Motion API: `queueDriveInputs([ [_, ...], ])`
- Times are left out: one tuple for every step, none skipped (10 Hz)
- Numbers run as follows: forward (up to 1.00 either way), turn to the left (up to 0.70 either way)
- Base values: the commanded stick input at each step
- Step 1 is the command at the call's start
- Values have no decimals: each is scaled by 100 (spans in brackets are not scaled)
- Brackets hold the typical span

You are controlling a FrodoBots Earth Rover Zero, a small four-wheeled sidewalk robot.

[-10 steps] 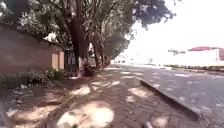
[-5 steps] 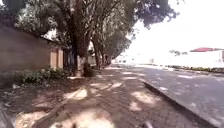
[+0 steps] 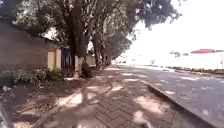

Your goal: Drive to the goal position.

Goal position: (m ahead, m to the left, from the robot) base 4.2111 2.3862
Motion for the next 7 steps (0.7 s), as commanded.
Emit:
queueDriveInputs([
  [70, -2],
  [70, -18],
  [70, -34],
  [70, -35],
  [70, -35],
  [70, 0],
  [70, 0],
])
